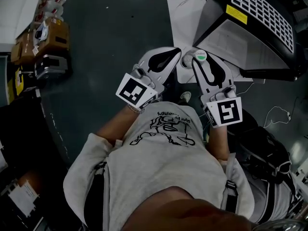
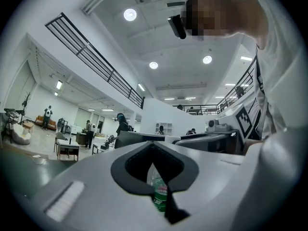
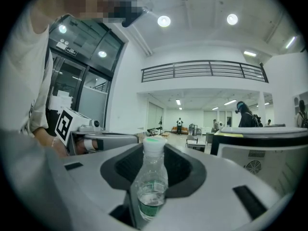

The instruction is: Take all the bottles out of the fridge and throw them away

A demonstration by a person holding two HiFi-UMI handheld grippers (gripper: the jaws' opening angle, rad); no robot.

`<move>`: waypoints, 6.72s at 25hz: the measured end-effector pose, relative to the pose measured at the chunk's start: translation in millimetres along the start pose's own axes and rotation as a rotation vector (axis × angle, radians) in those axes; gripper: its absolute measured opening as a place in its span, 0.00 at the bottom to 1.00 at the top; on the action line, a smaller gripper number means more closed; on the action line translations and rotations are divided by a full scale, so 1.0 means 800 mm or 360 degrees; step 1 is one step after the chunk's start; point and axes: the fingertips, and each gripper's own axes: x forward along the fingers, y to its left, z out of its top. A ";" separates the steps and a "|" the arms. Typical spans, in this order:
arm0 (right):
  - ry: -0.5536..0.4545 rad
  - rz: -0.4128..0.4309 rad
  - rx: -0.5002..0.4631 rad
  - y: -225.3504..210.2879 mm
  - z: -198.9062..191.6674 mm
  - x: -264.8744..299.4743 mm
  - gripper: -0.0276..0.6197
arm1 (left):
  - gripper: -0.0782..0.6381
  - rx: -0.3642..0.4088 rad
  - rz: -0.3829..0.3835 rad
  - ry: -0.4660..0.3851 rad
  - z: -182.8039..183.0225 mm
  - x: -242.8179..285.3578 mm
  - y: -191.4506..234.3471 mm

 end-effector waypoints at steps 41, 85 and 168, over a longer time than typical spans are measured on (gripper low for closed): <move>0.0051 0.0304 -0.0012 0.090 -0.006 0.025 0.26 | 0.12 -0.0031 0.0246 0.0006 -0.007 -0.090 0.010; 0.0163 0.0470 -0.0028 0.148 -0.164 0.061 0.26 | 0.12 -0.0157 0.0395 0.0220 -0.162 -0.138 0.035; 0.0407 0.0418 0.0072 0.218 -0.582 0.117 0.26 | 0.12 -0.0187 0.0415 0.0530 -0.548 -0.206 0.070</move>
